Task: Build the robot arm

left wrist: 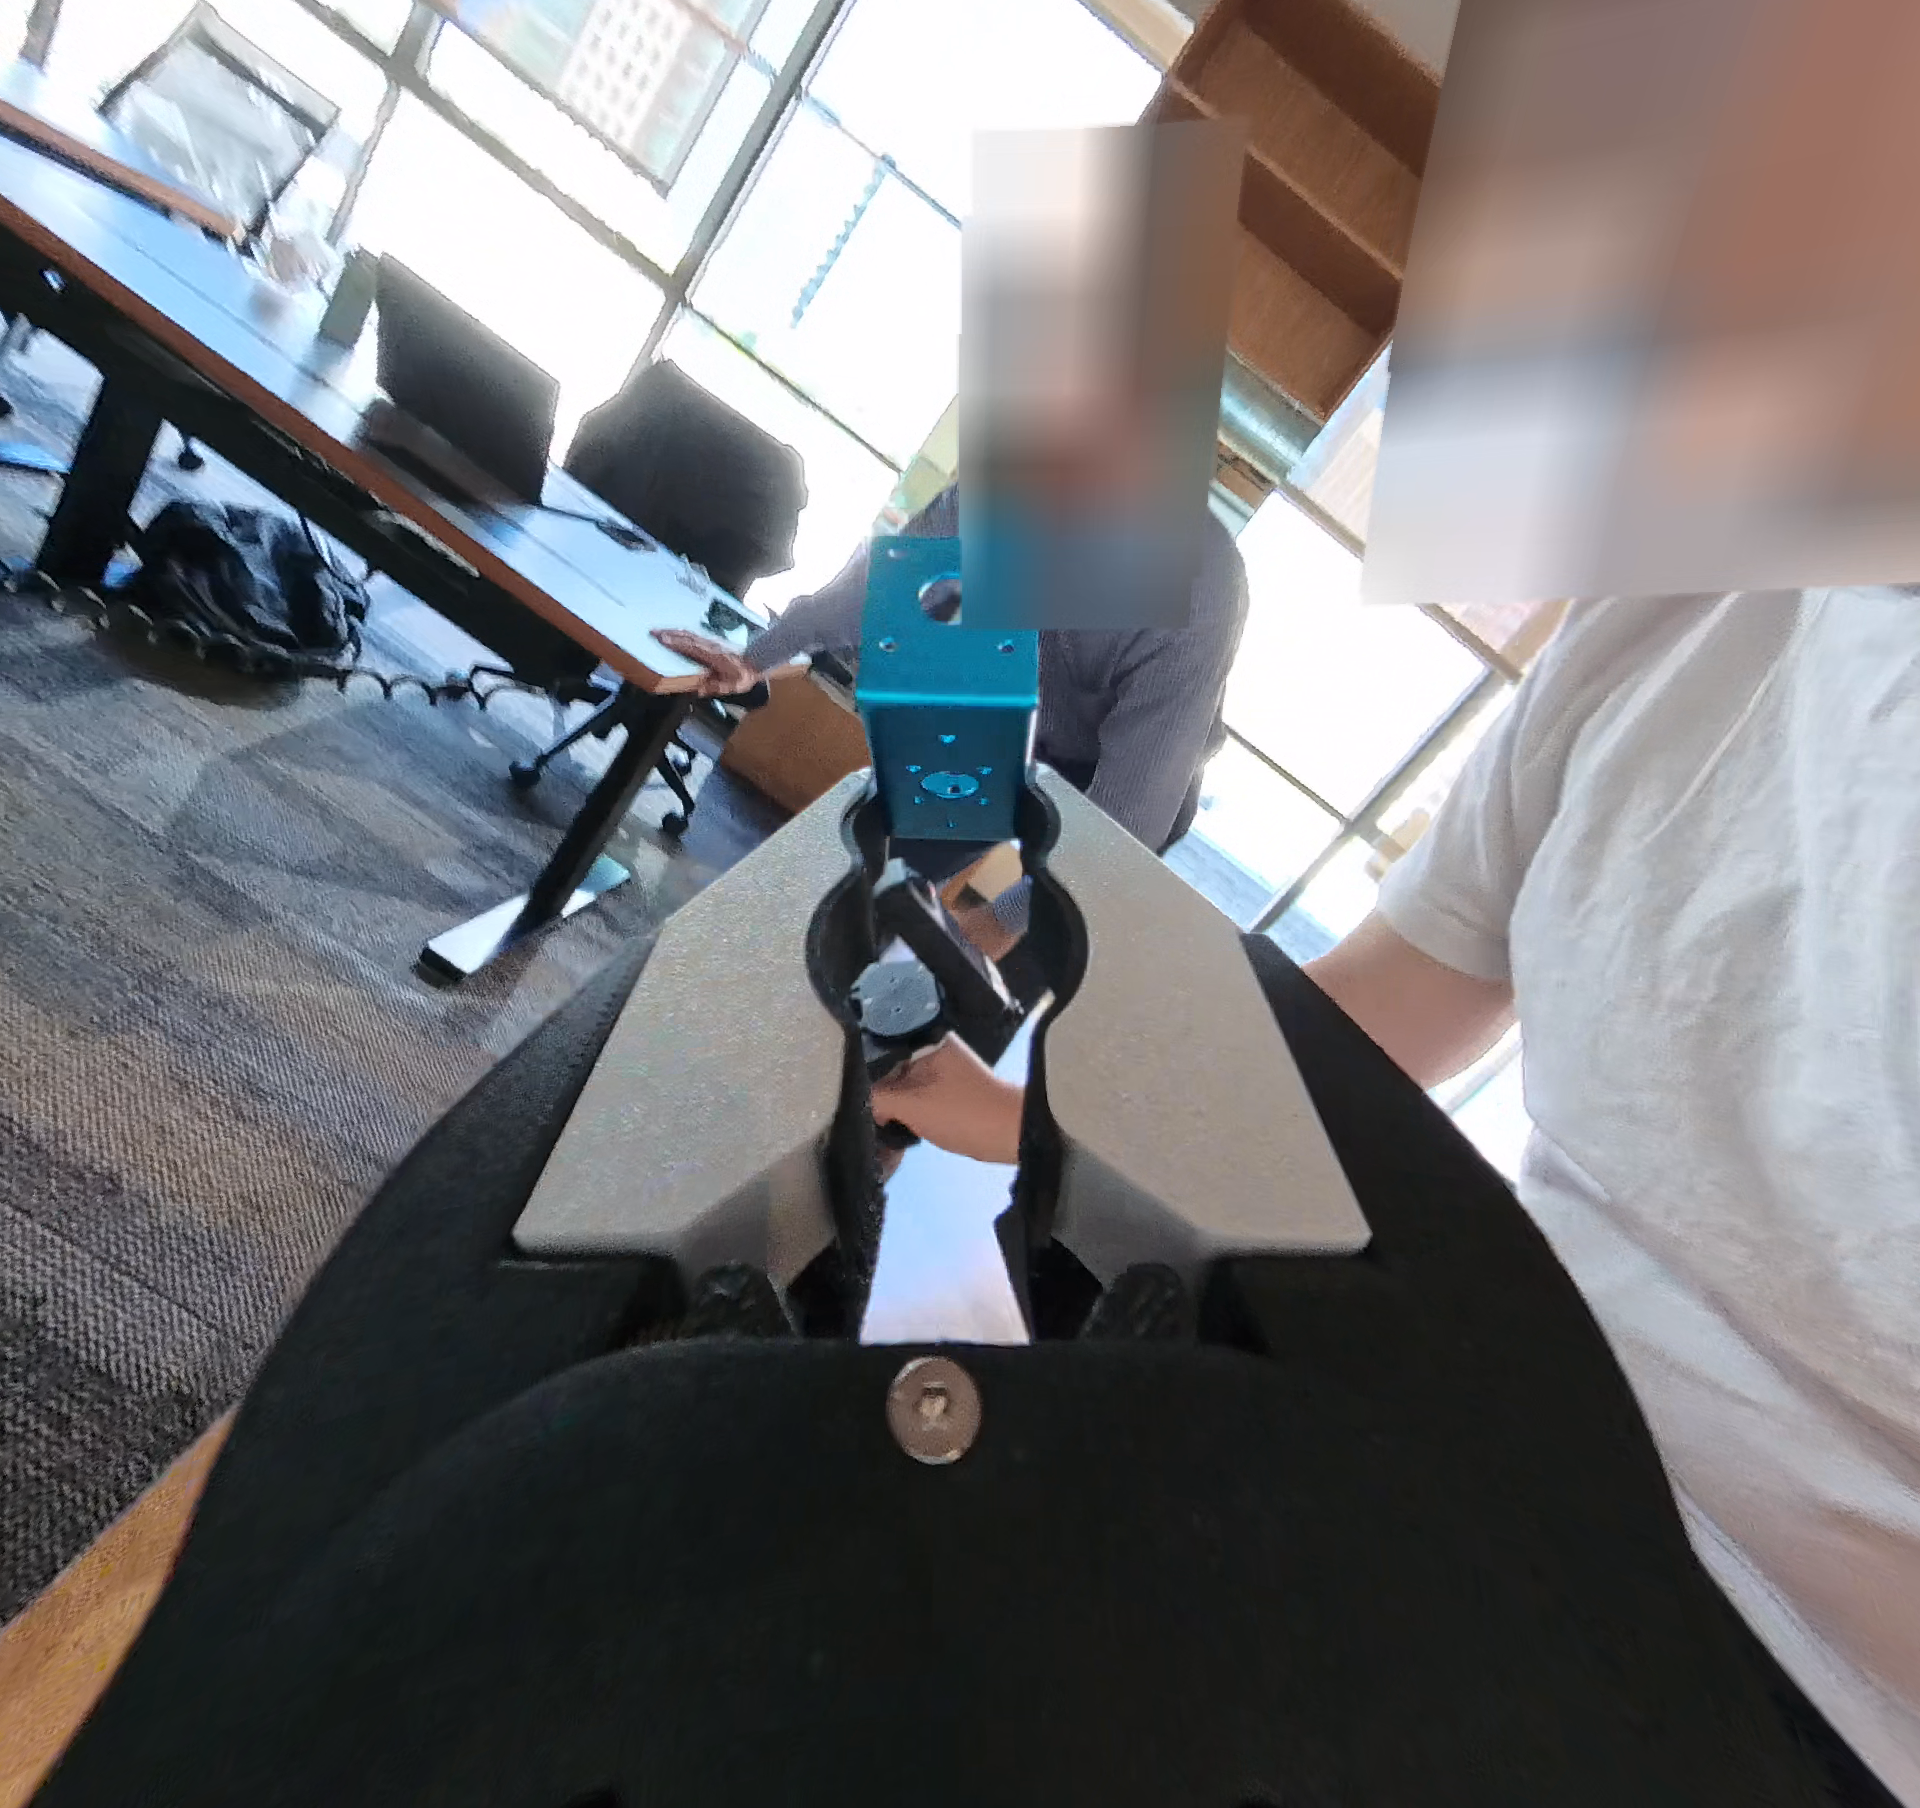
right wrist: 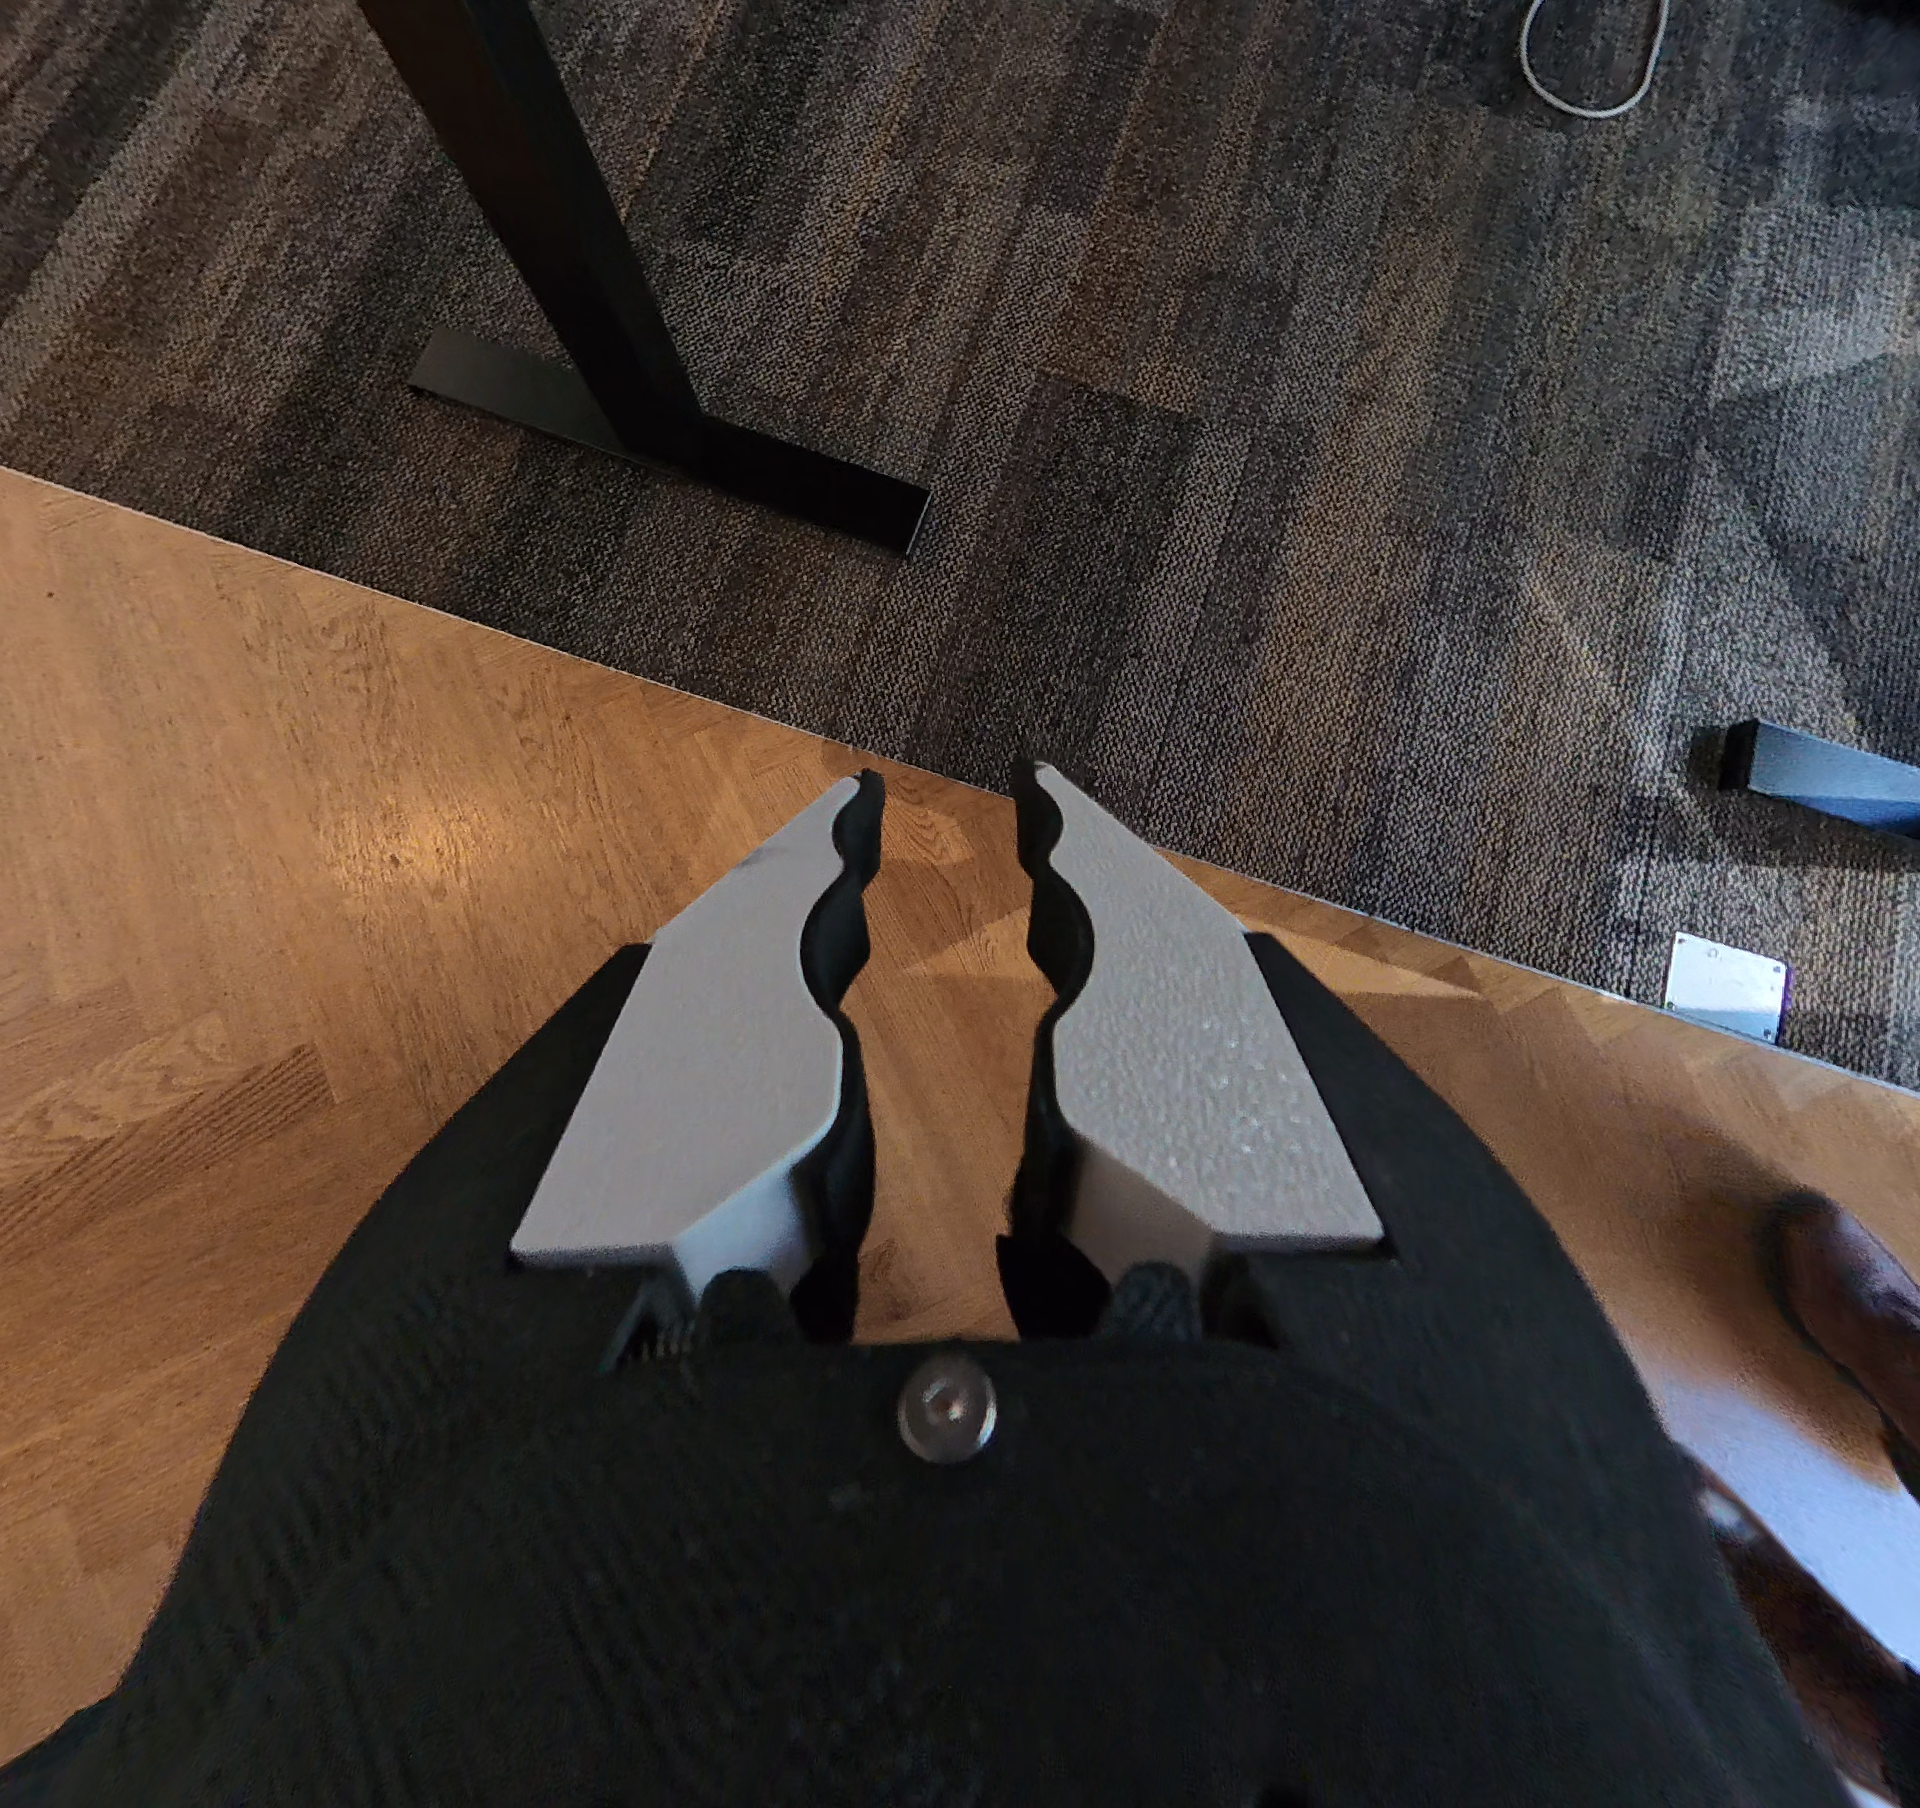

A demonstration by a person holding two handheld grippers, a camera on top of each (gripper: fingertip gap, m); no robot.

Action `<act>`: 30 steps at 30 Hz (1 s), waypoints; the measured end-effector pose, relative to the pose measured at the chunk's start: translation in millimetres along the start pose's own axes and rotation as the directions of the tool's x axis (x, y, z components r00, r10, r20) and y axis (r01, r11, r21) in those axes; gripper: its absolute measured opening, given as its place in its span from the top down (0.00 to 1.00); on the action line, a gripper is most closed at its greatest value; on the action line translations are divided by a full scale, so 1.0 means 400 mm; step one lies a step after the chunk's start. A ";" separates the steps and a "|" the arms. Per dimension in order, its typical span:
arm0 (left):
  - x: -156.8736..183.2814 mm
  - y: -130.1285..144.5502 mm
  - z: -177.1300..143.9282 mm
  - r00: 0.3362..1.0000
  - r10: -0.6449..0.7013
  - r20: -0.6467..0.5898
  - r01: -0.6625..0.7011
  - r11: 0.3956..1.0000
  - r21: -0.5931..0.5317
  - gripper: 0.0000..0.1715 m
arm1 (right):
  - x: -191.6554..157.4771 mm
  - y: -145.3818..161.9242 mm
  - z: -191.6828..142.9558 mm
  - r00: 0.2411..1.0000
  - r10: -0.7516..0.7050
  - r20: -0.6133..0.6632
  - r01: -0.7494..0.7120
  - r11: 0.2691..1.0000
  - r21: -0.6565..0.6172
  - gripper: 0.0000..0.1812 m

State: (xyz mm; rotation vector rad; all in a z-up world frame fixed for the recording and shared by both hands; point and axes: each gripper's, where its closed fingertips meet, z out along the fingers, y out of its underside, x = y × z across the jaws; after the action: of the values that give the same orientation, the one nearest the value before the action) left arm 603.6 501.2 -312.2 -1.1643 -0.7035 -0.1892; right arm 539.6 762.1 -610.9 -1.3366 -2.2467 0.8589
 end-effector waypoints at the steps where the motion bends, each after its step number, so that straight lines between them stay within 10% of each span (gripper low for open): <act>1: -0.014 0.019 0.019 1.000 -0.017 -0.012 0.017 1.000 -0.024 0.87 | 0.007 0.014 -0.005 1.000 0.011 -0.010 -0.011 1.000 -0.004 0.86; 22: -0.182 0.243 0.297 0.942 -0.255 -0.217 0.252 0.967 -0.042 0.87 | 0.127 0.322 0.035 0.998 0.057 -0.015 -0.059 0.981 -0.184 0.86; 30: -0.247 0.214 0.388 0.963 -0.221 -0.153 0.224 0.975 0.002 0.87 | 0.195 0.231 0.146 0.996 0.032 0.082 -0.020 0.989 -0.146 0.87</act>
State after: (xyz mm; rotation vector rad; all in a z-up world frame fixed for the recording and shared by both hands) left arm 505.2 652.8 -404.4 -1.0391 -0.6990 -0.4552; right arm 527.4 846.3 -714.8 -1.4211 -2.4021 0.7868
